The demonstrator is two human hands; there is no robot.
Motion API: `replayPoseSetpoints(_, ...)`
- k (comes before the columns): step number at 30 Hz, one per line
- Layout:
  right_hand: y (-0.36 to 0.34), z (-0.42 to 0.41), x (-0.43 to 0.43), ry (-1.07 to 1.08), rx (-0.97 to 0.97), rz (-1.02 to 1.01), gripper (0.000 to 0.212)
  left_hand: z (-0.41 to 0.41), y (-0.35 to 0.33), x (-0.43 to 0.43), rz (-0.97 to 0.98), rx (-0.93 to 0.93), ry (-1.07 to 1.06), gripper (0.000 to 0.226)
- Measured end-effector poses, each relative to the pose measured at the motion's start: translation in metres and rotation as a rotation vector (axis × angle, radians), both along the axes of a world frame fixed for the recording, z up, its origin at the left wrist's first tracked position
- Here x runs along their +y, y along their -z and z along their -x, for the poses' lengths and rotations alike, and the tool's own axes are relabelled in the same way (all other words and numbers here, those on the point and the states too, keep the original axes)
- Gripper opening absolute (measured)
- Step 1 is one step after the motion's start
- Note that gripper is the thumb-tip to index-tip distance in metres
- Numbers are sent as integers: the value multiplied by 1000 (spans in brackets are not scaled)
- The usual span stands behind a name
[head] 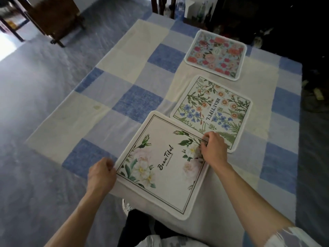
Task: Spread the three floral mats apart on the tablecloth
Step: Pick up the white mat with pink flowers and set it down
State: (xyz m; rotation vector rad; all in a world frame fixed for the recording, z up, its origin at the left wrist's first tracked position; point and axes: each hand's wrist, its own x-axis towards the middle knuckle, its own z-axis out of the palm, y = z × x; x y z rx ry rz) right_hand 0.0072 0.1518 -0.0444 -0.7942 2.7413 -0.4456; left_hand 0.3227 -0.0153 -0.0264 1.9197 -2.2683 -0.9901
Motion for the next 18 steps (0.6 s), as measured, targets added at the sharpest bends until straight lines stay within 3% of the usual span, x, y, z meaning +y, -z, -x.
replayPoseSetpoints(7, 3, 6, 3, 54, 65, 49, 12, 2, -4, -3, -6, 60, -60, 13)
replayPoseSetpoints(18, 0, -8, 28, 161, 6, 112, 18, 15, -9, -39, 145, 119, 123, 19)
